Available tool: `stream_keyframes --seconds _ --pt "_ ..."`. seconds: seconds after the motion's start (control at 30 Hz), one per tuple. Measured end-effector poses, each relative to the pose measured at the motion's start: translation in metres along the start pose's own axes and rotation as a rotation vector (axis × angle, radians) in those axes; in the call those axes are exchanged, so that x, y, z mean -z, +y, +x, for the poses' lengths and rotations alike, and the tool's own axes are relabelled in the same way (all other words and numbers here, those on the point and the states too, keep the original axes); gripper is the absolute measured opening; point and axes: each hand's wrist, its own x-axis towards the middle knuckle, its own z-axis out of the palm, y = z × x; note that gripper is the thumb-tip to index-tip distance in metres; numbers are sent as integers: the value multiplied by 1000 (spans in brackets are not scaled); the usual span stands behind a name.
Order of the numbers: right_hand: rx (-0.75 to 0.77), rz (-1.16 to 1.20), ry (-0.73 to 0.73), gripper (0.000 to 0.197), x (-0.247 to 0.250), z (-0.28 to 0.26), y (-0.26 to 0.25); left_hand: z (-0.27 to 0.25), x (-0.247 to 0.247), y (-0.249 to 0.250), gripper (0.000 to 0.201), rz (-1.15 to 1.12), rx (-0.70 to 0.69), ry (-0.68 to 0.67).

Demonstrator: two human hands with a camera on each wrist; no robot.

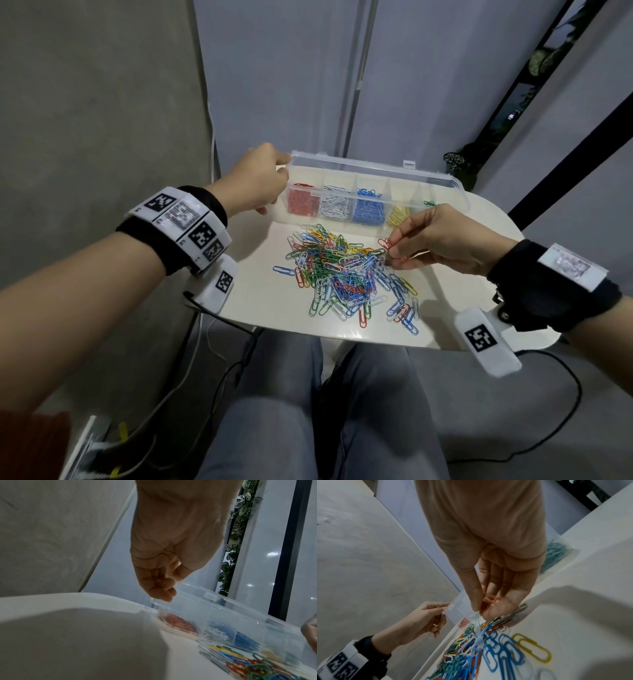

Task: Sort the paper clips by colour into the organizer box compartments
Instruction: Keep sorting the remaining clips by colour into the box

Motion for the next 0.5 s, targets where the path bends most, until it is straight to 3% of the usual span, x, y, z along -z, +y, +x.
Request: stream_keyframes --seconds 0.23,0.5 --pt "68 -89 53 17 -3 -2 -11 0 0 -1 47 3 -13 -6" --pt "309 -190 121 14 -29 27 -95 0 0 -1 46 15 -4 2"
